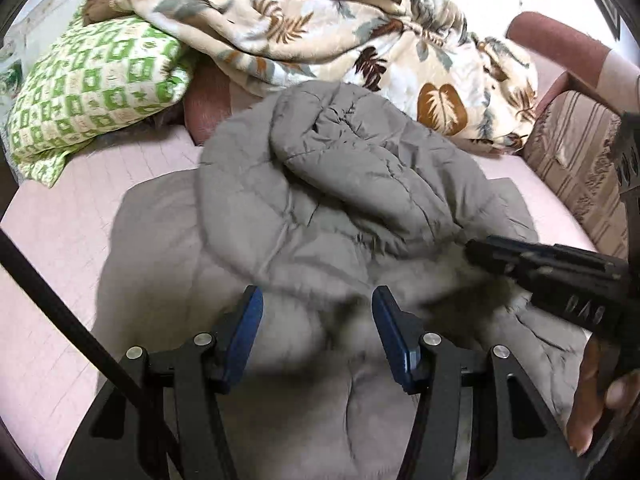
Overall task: Fold large clothes
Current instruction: 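Fold the held hood down onto the jacket body and open the right gripper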
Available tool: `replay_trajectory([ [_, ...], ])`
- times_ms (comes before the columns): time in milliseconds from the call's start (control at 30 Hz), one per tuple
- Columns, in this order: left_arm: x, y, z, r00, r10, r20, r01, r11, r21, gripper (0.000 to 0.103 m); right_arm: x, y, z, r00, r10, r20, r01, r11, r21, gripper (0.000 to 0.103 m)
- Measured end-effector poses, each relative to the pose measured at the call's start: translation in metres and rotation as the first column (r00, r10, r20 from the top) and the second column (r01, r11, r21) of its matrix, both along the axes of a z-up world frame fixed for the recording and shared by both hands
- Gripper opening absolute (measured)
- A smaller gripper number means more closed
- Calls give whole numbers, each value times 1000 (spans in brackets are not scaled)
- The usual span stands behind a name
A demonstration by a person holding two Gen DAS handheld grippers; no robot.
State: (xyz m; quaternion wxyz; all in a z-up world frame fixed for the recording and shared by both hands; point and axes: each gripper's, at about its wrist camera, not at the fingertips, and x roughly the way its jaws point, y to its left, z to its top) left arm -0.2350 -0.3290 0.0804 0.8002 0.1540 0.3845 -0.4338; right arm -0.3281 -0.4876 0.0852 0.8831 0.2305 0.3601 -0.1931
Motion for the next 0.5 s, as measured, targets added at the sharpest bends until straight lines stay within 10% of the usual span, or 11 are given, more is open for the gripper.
replay_trajectory([
  [267, 4, 69, -6, 995, 99, -7, -99, 995, -17, 56, -20, 9, -3, 1000, -20, 6, 20, 1000, -7, 31],
  [500, 38, 78, -54, 974, 146, -171, -140, 989, 50, 56, 10, 1, -40, 994, -33, -103, 38, 998, 43, 31],
])
